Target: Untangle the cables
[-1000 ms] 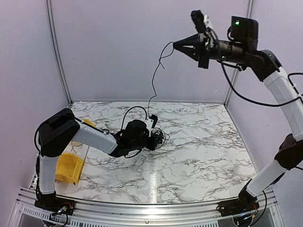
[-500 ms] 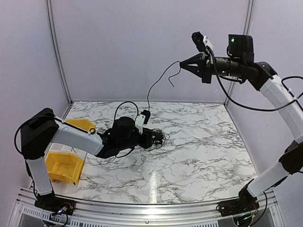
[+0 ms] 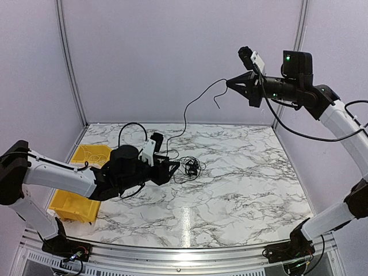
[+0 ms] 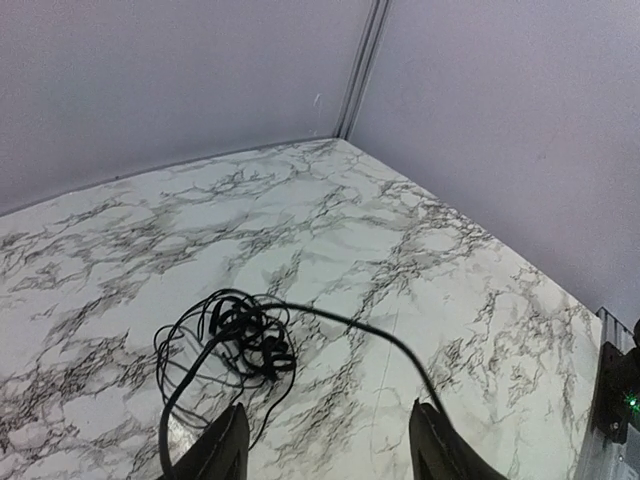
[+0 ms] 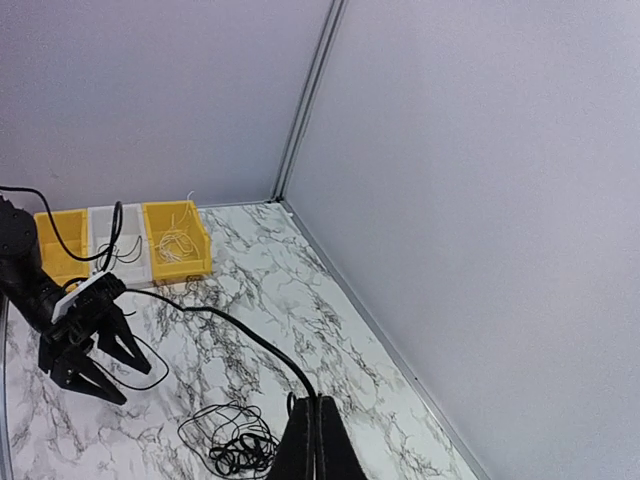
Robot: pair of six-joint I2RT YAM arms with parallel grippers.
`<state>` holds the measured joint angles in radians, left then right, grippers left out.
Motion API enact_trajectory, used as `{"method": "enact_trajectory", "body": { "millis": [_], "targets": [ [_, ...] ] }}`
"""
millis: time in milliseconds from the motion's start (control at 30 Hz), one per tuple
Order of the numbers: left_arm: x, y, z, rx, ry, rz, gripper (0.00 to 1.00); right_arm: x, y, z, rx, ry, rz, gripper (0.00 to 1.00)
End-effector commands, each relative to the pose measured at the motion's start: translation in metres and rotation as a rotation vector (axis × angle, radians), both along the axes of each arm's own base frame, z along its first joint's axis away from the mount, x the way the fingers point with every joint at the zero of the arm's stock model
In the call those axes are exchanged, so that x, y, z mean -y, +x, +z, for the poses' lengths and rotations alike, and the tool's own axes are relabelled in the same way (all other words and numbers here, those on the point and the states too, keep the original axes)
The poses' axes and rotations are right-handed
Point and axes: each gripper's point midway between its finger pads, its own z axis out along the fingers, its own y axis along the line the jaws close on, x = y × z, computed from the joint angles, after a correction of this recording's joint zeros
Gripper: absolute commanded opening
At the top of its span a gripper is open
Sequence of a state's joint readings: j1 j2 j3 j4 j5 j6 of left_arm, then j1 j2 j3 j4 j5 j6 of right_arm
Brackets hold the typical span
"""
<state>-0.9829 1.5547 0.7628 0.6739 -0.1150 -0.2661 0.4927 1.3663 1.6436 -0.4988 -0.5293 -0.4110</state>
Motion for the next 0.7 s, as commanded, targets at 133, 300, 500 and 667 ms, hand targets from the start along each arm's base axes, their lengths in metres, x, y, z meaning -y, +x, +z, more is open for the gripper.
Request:
{"method": "enact_trajectory", "body": {
  "millis": [133, 300, 500, 667],
  "targets": [
    [-0.041, -0.015, -0.077, -0.123, 0.15, 0.081, 0.57, 0.024, 0.004, 0.057, 0.107, 0.08, -0.107, 0.0],
    [-0.048, -0.021, -0.079, -0.111, 0.157, 0.074, 0.58, 0.026, 0.01, 0.051, 0.105, 0.068, -0.131, 0.0],
    [-0.07, -0.029, -0.06, -0.061, 0.14, 0.103, 0.61, 0.049, 0.038, 0.033, 0.1, 0.055, -0.307, 0.0],
    [-0.113, -0.04, -0.032, -0.013, 0.146, 0.178, 0.66, 0.112, 0.072, 0.05, 0.131, 0.101, -0.595, 0.0]
  ]
}}
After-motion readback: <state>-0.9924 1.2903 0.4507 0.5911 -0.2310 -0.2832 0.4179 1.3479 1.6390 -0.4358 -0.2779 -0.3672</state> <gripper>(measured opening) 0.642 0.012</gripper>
